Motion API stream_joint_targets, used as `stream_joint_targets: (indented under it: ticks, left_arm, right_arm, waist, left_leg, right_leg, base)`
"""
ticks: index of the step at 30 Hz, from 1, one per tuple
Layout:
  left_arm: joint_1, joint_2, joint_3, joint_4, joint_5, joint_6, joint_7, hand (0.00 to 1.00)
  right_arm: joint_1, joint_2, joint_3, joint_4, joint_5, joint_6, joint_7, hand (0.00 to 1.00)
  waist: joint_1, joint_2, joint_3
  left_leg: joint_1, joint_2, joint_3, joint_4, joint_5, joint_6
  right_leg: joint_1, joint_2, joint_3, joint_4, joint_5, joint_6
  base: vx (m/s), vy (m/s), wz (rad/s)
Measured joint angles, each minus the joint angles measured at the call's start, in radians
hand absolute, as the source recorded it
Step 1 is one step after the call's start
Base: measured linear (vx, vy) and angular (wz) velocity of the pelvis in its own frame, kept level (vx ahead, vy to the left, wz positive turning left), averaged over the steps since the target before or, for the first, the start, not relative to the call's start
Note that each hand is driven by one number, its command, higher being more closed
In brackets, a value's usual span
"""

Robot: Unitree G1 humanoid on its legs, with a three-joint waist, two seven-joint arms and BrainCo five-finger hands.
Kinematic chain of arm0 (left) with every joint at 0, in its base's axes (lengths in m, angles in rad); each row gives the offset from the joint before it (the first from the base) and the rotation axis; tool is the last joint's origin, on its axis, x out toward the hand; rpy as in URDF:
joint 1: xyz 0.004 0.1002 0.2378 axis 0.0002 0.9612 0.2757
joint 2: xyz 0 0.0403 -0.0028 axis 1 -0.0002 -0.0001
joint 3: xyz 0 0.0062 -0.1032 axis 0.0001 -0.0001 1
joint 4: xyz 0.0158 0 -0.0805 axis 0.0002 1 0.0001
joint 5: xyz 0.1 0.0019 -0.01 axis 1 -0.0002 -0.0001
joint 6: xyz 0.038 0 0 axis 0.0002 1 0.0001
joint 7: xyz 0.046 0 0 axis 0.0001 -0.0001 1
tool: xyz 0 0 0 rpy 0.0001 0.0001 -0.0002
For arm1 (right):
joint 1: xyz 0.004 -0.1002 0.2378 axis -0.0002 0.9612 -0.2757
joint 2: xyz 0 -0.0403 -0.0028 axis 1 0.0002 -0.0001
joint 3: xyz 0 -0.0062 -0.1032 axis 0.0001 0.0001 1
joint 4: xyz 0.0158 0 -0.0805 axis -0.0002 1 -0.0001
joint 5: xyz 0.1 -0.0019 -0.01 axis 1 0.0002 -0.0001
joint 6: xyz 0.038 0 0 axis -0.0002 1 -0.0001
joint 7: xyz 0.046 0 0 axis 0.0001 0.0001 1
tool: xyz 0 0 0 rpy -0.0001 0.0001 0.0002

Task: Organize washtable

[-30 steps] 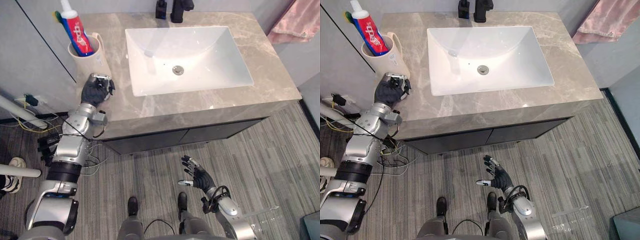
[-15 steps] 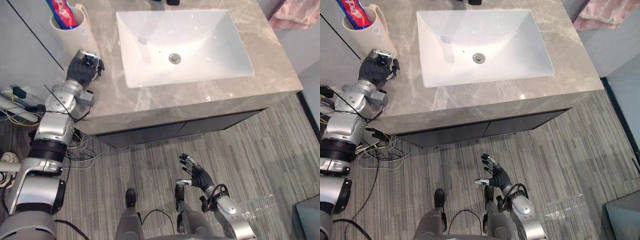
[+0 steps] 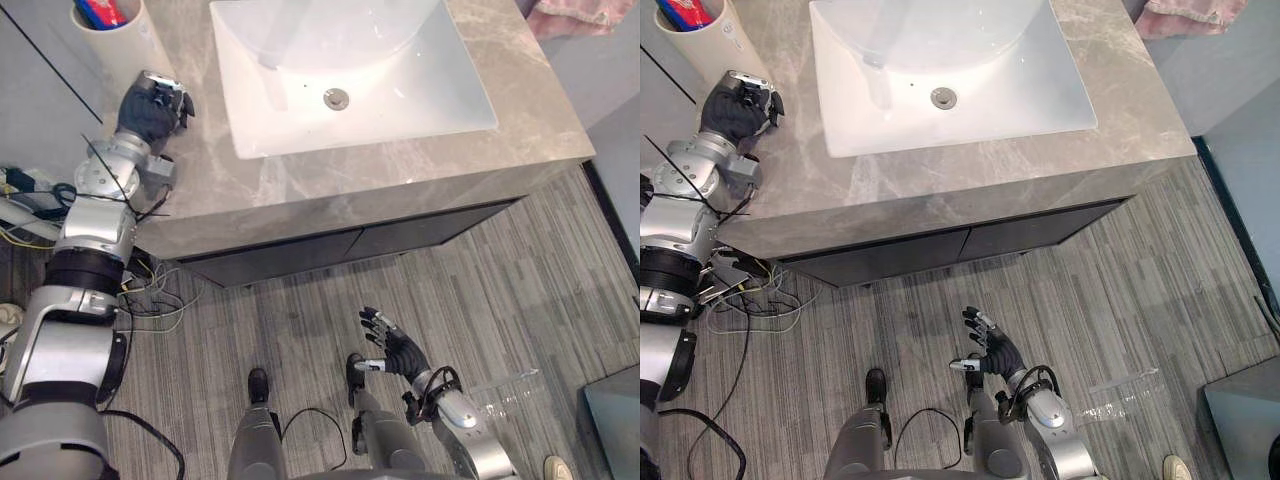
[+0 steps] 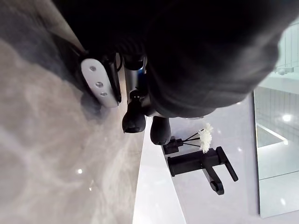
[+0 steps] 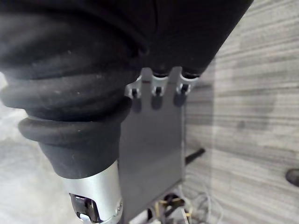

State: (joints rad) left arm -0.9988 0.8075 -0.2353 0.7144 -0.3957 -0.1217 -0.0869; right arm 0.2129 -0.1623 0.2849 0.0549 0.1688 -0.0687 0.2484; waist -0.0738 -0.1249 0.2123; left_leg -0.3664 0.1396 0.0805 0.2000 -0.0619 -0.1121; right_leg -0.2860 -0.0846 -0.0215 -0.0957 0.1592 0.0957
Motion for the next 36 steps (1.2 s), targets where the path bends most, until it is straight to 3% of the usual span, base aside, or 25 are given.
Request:
stream_joint_targets:
  ticks: [6,11,18,23,28,36]
  left_arm:
    - [-0.012,0.002,0.0,0.002,0.012,-0.011,0.001,1.0]
    - [0.021,0.001,0.0,-0.053,0.005,0.006,0.002,1.0]
    - [0.277,0.0,-0.006,-0.36,-0.065,0.008,-0.025,1.0]
    - [0.479,0.0,0.015,-0.53,-0.123,-0.002,-0.052,1.0]
    - [0.563,0.0,0.015,-0.541,-0.142,0.003,-0.086,1.0]
    - [0.556,-0.042,0.016,-0.481,-0.128,0.008,-0.08,1.0]
  right_arm:
    - [0.0,0.0,0.0,0.0,0.01,0.0,0.013,0.0]
    - [0.0,0.001,0.004,0.0,0.011,0.0,0.014,0.0]
    - [0.0,-0.002,0.007,-0.001,0.018,0.0,0.016,0.0]
    - [0.003,-0.025,0.008,0.001,0.017,0.001,0.018,0.0]
    - [0.012,-0.045,0.009,0.002,0.017,0.001,0.04,0.0]
    - [0.031,-0.044,0.038,0.012,0.016,0.008,0.059,0.0]
  waist:
    - [-0.004,-0.002,0.002]
    - [-0.003,-0.002,0.002]
    - [0.015,0.004,0.002]
    - [0.036,0.03,-0.011]
    - [0.04,0.064,-0.055]
    - [0.035,0.061,-0.08]
  left_leg:
    - [-0.014,0.001,0.0,0.028,-0.01,0.006]
    - [-0.008,0.0,-0.002,0.03,-0.011,0.007]
    - [0.03,-0.003,-0.012,0.027,-0.012,0.007]
    - [0.044,-0.009,-0.038,0.024,-0.011,0.007]
    - [0.055,-0.017,-0.051,0.009,-0.01,0.008]
    - [0.072,-0.02,-0.052,0.0,-0.01,0.008]
  right_leg:
    - [-0.002,0.0,0.001,0.0,0.0,0.001]
    - [0.007,-0.002,-0.001,-0.001,0.001,0.002]
    - [0.05,-0.004,-0.013,-0.002,-0.003,0.005]
    - [0.077,-0.006,-0.04,-0.002,-0.015,-0.001]
    - [0.092,-0.012,-0.058,-0.002,-0.024,0.003]
    - [0.106,-0.015,-0.061,-0.002,-0.027,0.001]
  base:
    - [0.0,0.0,0.0]
    - [0.0,0.0,0.0]
    - [-0.02,-0.008,0.03]
    - [-0.03,-0.014,0.14]
    - [0.01,-0.002,0.11]
    - [0.0,-0.001,0.0]
